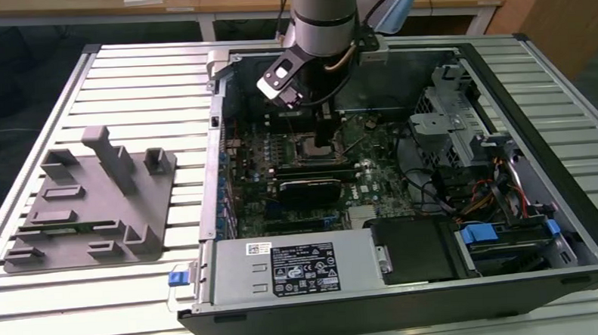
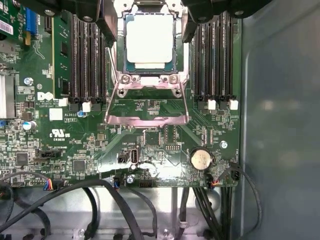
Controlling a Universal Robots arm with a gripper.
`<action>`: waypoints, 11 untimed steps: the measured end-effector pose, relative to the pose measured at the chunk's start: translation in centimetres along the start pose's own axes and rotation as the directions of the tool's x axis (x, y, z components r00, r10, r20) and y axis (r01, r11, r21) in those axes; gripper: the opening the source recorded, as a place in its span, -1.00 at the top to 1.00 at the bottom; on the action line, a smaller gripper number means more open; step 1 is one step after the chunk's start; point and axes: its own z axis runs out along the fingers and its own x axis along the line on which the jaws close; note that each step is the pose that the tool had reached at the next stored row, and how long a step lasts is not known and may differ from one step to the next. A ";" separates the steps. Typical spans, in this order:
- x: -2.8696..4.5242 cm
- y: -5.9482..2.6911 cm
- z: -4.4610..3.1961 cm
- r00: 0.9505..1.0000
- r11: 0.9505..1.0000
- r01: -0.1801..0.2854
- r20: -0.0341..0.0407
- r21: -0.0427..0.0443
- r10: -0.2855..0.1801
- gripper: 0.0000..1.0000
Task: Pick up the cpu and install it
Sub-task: 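Place the cpu into insertion slot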
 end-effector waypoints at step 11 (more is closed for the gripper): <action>0.01 0.05 -1.13 1.000 1.000 0.000 0.000 0.000 0.000 0.16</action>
